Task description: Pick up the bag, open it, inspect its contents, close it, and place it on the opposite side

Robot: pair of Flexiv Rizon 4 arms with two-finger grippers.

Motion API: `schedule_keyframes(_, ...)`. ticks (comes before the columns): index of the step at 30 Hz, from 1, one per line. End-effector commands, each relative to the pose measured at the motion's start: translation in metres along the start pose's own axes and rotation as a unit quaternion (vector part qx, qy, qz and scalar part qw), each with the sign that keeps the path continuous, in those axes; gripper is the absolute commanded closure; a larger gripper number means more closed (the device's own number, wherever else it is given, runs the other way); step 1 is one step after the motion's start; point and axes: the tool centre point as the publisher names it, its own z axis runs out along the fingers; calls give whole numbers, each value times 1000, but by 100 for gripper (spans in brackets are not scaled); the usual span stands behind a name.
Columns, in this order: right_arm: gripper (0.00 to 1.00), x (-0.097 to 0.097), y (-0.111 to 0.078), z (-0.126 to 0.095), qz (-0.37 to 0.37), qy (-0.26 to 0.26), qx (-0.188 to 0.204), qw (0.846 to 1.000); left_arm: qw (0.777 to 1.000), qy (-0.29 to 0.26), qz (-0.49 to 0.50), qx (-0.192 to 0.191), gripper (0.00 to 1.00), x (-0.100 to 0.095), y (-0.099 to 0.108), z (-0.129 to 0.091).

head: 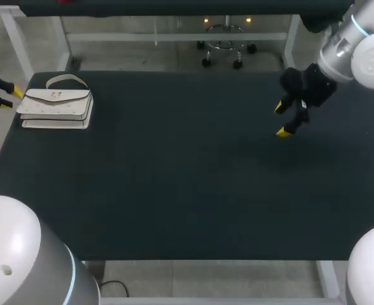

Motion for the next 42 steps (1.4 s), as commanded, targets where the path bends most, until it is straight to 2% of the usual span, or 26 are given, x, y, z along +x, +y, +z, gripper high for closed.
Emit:
schedule_keyframes(1,0,0,-1,1,-1,0,-1,1000,1000,20,1,-6,48,-4,-7,9)
schedule_keyframes(6,0,0,-1,1,-1,0,-1,1000,1000,25,3,-12,55,-4,-11,15)
schedule_keyframes(9,0,0,-1,1,-1,0,-1,1000,1000,27,3,-15,56,-4,-13,18)
schedule_keyframes(12,0,0,-1,1,-1,0,-1,1000,999,28,3,-17,64,-4,-14,19)
schedule_keyframes(16,0,0,-1,1,-1,0,-1,1000,999,29,3,-20,66,-5,-14,22)
schedule_keyframes(19,0,0,-1,1,-1,0,-1,1000,999,31,2,-23,75,-7,-14,24)
schedule_keyframes(24,0,0,-1,1,-1,0,-1,1000,999,35,-1,-27,78,-8,-13,26)
schedule_keyframes(27,0,0,-1,1,-1,0,-1,1000,999,38,-2,-27,100,-9,-13,27)
schedule_keyframes(35,0,0,-1,1,-1,0,-1,1000,998,50,7,-22,100,4,-1,29)
schedule_keyframes(42,0,0,-1,1,-1,0,-1,1000,998,55,2,-3,100,22,19,42)
